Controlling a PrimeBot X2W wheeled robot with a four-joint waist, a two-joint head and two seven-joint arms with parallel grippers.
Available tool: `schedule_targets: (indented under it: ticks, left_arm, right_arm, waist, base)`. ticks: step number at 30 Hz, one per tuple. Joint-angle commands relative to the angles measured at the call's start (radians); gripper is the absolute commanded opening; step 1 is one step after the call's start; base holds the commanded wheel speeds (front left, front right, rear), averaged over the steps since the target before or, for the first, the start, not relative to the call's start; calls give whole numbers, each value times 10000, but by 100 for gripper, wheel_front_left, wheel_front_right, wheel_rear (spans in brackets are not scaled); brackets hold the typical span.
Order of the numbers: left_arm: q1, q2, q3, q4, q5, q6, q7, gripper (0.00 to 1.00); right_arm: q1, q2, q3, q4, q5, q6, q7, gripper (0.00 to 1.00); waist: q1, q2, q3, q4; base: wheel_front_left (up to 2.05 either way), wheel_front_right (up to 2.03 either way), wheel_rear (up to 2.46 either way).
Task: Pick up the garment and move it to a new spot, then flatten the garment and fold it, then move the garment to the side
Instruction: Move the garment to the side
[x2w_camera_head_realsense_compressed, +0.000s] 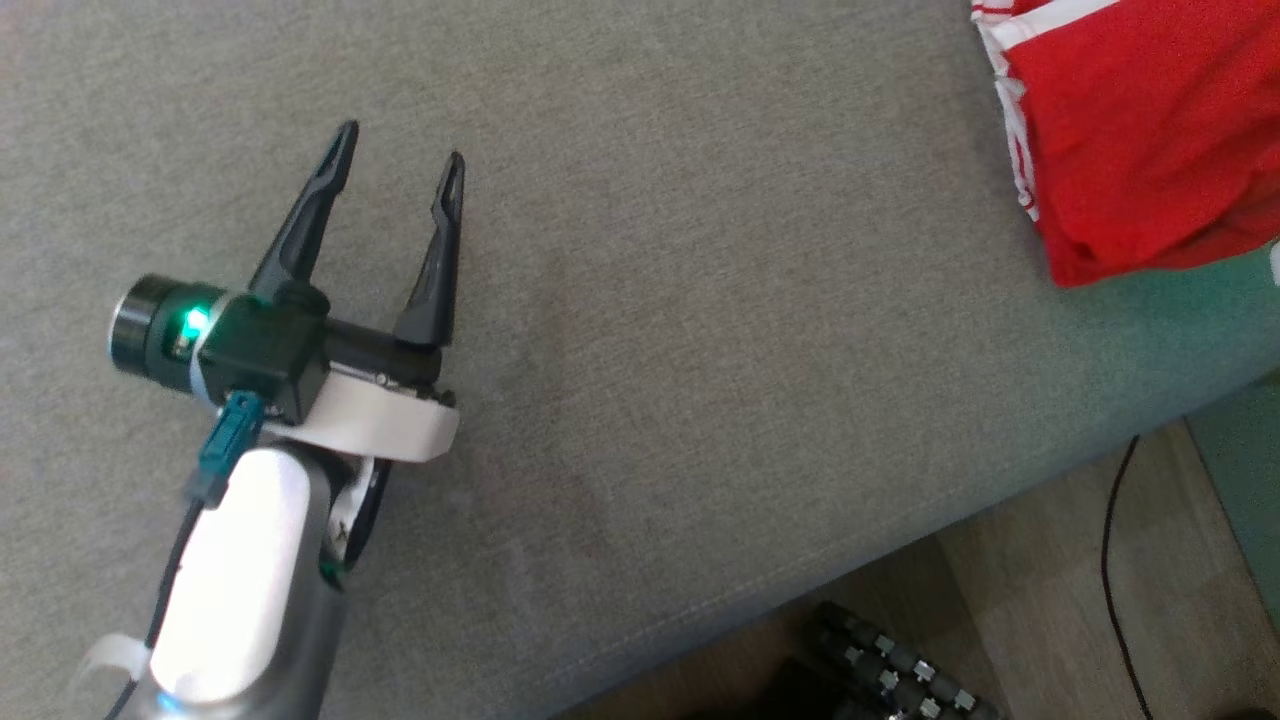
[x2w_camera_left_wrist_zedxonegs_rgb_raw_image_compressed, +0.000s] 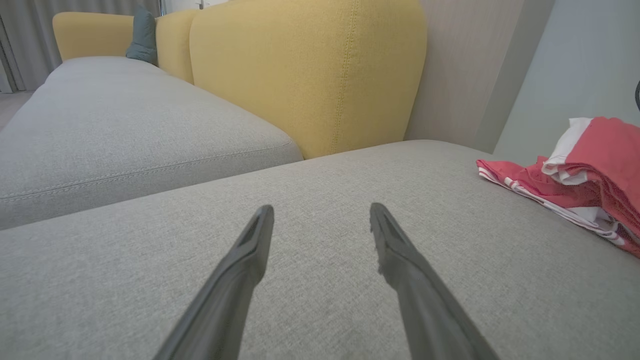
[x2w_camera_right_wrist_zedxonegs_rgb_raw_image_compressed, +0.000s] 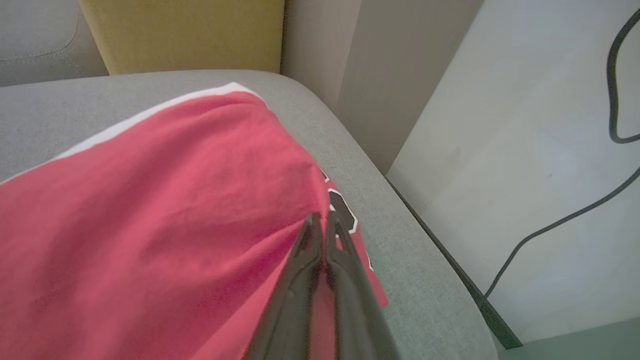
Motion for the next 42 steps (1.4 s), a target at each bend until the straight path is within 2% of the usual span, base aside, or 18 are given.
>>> schedule_targets:
  ticks: [1,2,3,4,5,11,16,20,21,23,24,30,35,42]
  left_arm:
    - [-319,166,169,-388,134,-29,29,100]
    - [-361,163,134,-378,140,-41,35,100]
    - [-401,164,104,-361,136,-61,36,100]
    - [-432,168,84,-342,126,-77,32,100]
    - [-450,168,62,-325,119,-85,27,100]
    - [-290,70,-6,-92,-47,-42,-100,100]
    - [58,-69,20,124,-249,76,-222,100]
    - [539,-163,158,271,-482,254,-300,100]
    - [783,-194,257,318,-598,355,-325,100]
    - [907,-213,312,338,-667,404,-335,100]
    - [1119,-238,402,366,-762,494,-351,100]
    - [1642,-337,685,417,-1072,725,-381,100]
    - [1967,-313,969,480,-1324,810,-391,100]
    - [2470,-164,1309,583,-1565,894,-396,100]
  right_arm:
    - [-340,-204,-81,-125,-62,-9,-203,0]
    - [-384,-178,-152,37,-115,-9,-278,3]
    - [-409,-169,-248,191,-217,-9,-362,36]
    - [-435,-110,-363,310,-271,-9,-463,56]
    - [-441,-53,-479,444,-335,-9,-518,100]
    - [-14,198,-1306,1017,-957,-9,-801,100]
    - [820,546,-1591,607,-1256,-9,-1355,100]
    - [1847,1169,-1540,-493,-1539,-9,-1740,100]
    - [2358,1536,-1429,-1222,-1655,-9,-1813,100]
    - [2610,1728,-1342,-1616,-1703,-9,-1807,100]
    - [3090,2079,-1173,-2387,-1785,-9,-1717,100]
    - [4210,2984,-395,-4426,-1904,-9,-1229,100]
    - [4680,3377,112,-5438,-1937,-9,-940,100]
    - [5151,3683,380,-6071,-1980,-9,-684,100]
  waist:
    - [-1,0,98,26]
    - [-1,0,125,56]
    - [-1,0,140,92]
    - [-1,0,141,114]
    - [-1,0,131,136]
    - [-1,0,-317,384]
    - [-1,0,-919,656]
    - [-1,0,-1567,951]
    - [-1,0,-1880,1129]
    - [-1,0,-2020,1227]
    - [-1,0,-2286,1456]
    - [-1,0,-2957,2199]
    - [-1,0,-3397,2753]
    - [-1,0,-4038,3218]
  base:
    - [0,0,0]
    - [0,0,0]
    - [0,0,0]
    - [0,0,0]
    - [0,0,0]
    - [0,0,0]
    - [0,0,0]
    - [0,0,0]
    - [0,0,0]
    - [0,0,0]
    - [0,0,0]
    - [0,0,0]
    - [0,0,0]
    - [0,0,0]
